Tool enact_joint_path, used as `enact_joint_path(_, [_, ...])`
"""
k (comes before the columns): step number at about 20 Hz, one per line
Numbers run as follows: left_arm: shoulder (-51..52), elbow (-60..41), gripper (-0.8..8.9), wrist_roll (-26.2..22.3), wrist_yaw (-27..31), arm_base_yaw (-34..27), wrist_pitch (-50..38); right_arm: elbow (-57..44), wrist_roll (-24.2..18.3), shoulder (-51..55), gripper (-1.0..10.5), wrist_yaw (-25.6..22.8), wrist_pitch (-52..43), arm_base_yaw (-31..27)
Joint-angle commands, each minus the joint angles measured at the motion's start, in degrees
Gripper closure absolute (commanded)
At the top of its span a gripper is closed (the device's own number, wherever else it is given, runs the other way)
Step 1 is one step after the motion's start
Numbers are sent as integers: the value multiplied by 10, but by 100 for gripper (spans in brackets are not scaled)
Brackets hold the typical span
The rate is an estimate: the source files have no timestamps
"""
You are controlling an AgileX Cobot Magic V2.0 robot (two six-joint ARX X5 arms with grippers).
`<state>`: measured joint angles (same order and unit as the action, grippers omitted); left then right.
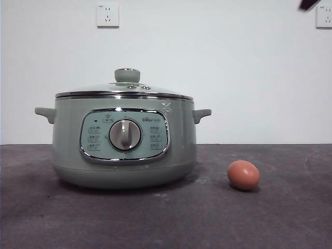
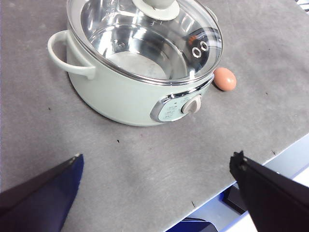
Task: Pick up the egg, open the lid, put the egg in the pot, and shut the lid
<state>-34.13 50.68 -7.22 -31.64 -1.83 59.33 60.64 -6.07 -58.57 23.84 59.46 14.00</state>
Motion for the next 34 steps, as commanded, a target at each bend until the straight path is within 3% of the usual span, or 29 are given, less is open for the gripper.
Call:
enact_joint_path(1, [1, 2, 133, 2, 0, 0, -1, 0, 16, -50, 353, -3, -35, 28])
enact_joint_path(6, [1, 2, 133, 2, 0, 0, -1, 0, 33, -182, 353, -78, -116, 79])
enact_joint_path(13, [1, 2, 133, 2, 0, 0, -1, 0, 52, -319, 353, -151, -223, 109])
enact_joint_path(20, [1, 2, 133, 2, 0, 0, -1, 0, 52, -399, 431, -155, -282, 113])
enact_joint_path(23, [1, 2, 133, 2, 0, 0, 0, 0, 52, -417, 584, -154, -291, 113])
enact_joint_path(28, [1, 2, 133, 2, 0, 0, -1, 0, 52, -418, 967, -152, -293, 113])
enact_joint_path(34, [1, 5, 133, 11, 0, 0, -23, 0, 54, -360, 962, -154, -265, 111])
